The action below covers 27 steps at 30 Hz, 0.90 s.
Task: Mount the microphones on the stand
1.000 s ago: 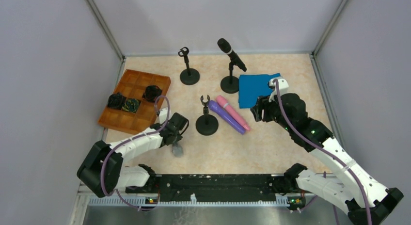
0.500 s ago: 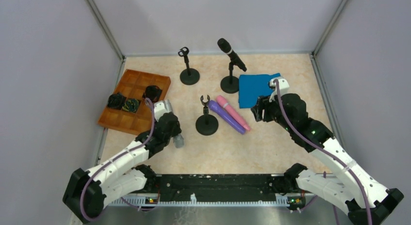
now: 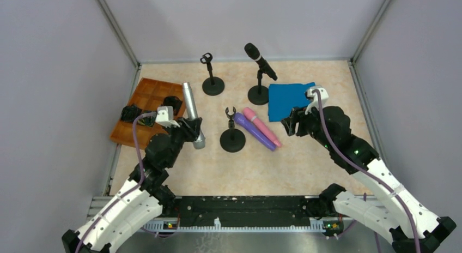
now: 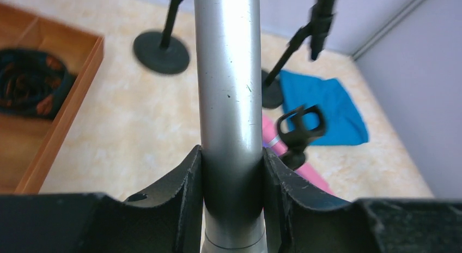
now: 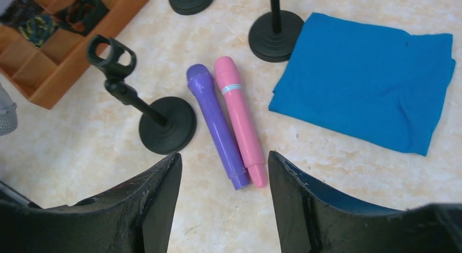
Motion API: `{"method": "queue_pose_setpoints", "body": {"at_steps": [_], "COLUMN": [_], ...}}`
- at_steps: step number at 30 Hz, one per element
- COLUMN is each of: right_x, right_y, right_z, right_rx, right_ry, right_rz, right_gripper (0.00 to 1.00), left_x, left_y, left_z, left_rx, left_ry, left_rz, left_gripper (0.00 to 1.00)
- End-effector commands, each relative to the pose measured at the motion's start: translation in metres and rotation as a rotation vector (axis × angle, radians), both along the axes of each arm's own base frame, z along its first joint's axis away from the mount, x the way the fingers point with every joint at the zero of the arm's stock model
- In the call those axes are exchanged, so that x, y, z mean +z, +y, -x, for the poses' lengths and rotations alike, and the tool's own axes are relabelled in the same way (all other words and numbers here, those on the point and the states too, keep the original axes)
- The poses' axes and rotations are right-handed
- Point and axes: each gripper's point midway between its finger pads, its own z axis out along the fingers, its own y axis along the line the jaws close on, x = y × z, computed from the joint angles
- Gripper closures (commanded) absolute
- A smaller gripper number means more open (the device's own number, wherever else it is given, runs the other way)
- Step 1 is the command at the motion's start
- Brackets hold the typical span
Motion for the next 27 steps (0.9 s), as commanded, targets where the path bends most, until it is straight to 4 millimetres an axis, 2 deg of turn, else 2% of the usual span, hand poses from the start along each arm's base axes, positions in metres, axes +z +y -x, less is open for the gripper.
{"method": "queue_pose_setpoints", "body": {"at_steps": [1, 7, 11, 13, 20, 25, 27], "right_x": [0.041, 0.073, 0.088, 0.103, 0.128, 0.146, 0.147], "right_y": [0.020, 0.045, 0.062, 0.074, 0.097, 0.105, 0.108], "right_z": [0.005, 0.013, 0.020, 0.030, 0.050, 0.066, 0.068], "right_rx": [0.093, 0.197, 0.286, 0.382, 0.588, 0.700, 0.722], "right_ry": [-0.103, -0.135, -0.144, -0.197, -0.322, -0.422, -0.450], "right_rz": [-0.152, -0.302, -0.382, -0.448, -0.557, -0.650, -0.670], "right_gripper": [0.41, 0.40, 0.40, 0.40, 0.39, 0.39, 0.39], "left_x": [0.109, 0.183, 0.212, 0.221, 0.224, 0.225, 0.227], "left_y": [-0.017, -0.040, -0.064, -0.077, -0.120, -0.136, -0.143], "left_z": [0.014, 0.032, 0.039, 0.041, 0.039, 0.038, 0.040], "left_rx": [-0.149, -0.306, -0.436, -0.498, -0.697, -0.770, -0.802], "left_ry": [-0.348, -0.545, -0.612, -0.642, -0.668, -0.689, -0.695], "left_rz": [0.053, 0.060, 0.070, 0.092, 0.166, 0.240, 0.256], "left_gripper": [1.00, 1.00, 1.00, 1.00, 1.00, 1.00, 1.00]}}
